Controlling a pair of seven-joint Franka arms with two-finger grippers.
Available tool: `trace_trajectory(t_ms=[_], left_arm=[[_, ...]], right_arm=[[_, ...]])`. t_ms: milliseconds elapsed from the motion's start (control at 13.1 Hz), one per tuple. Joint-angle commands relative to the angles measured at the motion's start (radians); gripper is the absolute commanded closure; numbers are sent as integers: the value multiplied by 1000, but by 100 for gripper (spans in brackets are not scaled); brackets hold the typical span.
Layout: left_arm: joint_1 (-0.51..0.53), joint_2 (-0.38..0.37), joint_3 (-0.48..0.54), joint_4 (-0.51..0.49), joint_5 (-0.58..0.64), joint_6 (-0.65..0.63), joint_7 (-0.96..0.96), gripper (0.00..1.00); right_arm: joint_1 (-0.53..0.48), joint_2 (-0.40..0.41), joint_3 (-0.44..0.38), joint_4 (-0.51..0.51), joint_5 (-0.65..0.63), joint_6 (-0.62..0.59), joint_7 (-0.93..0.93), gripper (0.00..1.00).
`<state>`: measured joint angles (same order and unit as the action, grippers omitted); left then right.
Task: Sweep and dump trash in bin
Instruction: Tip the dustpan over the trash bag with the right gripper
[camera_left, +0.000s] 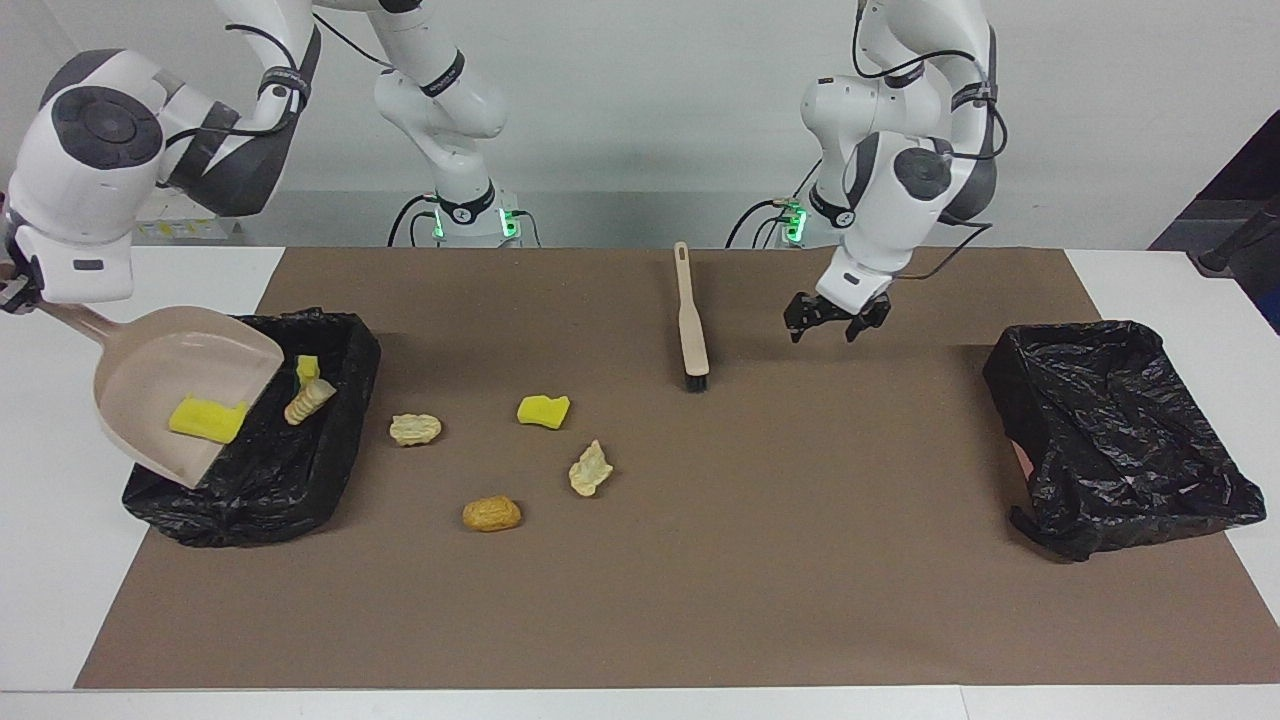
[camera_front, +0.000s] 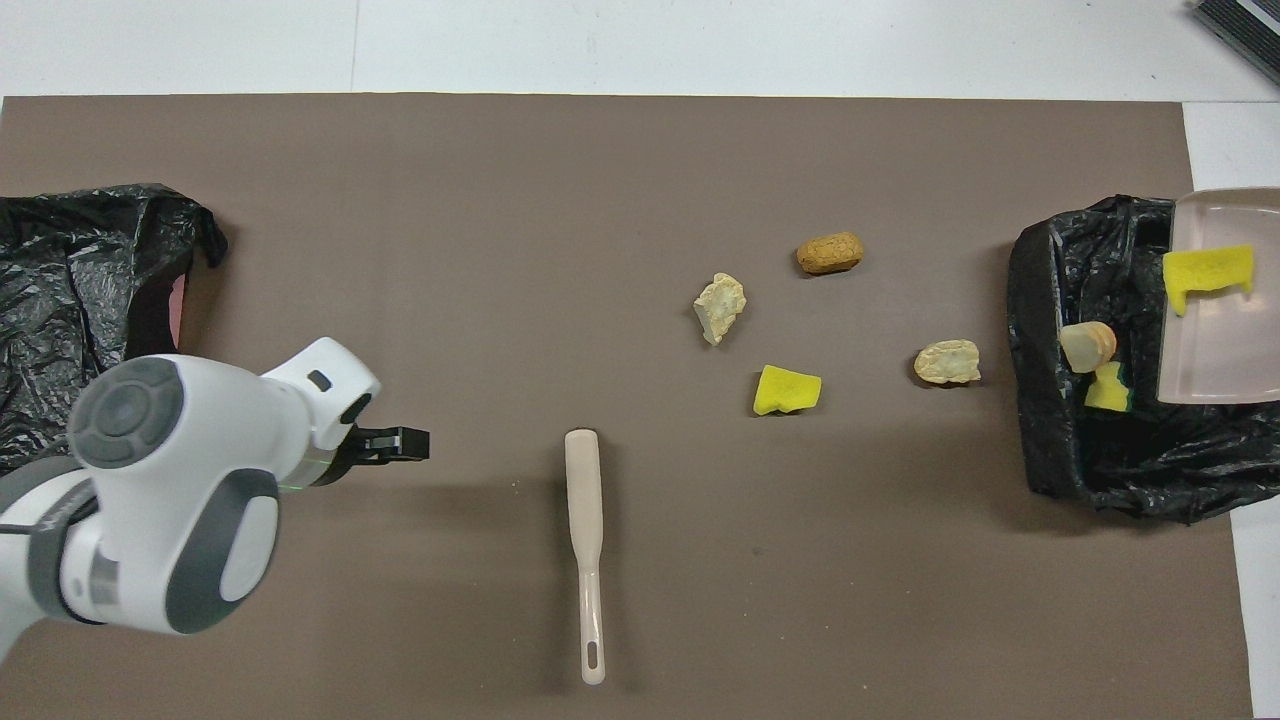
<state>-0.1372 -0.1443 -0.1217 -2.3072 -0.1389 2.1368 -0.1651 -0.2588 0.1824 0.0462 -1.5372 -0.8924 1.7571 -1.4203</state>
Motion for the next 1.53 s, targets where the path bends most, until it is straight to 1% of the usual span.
trace_trajectory(t_ms=[0, 153, 229, 459, 612, 688, 765, 841, 918, 994, 1147, 1300, 1453], left_arm=[[124, -40, -13, 35, 12, -87, 157, 0], [206, -34, -13, 125, 12, -135, 226, 0], [226, -23, -15, 193, 12, -196, 225, 0], [232, -6, -13, 355, 42, -334, 214, 0], [232, 40, -13, 509, 53, -432, 199, 0], [232, 51, -13, 564, 55, -481, 199, 0], [232, 58, -12, 607, 58, -520, 197, 0], [223, 64, -15, 636, 91, -549, 191, 0], [211, 87, -21, 673, 129, -570, 173, 0], [209, 94, -24, 690, 122, -572, 150, 0], [199, 89, -29, 672, 116, -567, 134, 0], [199, 86, -30, 684, 114, -581, 130, 0], [199, 74, -30, 687, 105, -574, 76, 0]], right_arm=[[23, -9, 4, -11, -106, -12, 14, 100], [71, -11, 6, -11, -201, -13, 4, 100], [87, -12, 4, -11, -207, -13, 6, 100], [87, -15, 7, -14, -206, -15, 0, 100], [76, -17, 11, 6, -175, -7, -3, 100], [72, -20, 14, 41, -86, -18, 0, 100], [73, -26, 9, 52, 9, -30, 3, 100], [72, -43, 11, 55, 65, -36, 6, 100], [76, -46, 11, 58, 90, -51, 6, 100], [84, -49, 17, 60, 122, -92, 11, 100], [89, -63, 17, 58, 238, -175, 29, 100], [82, -81, 17, 43, 370, -247, 95, 100], [72, -110, 15, 7, 533, -281, 225, 100]])
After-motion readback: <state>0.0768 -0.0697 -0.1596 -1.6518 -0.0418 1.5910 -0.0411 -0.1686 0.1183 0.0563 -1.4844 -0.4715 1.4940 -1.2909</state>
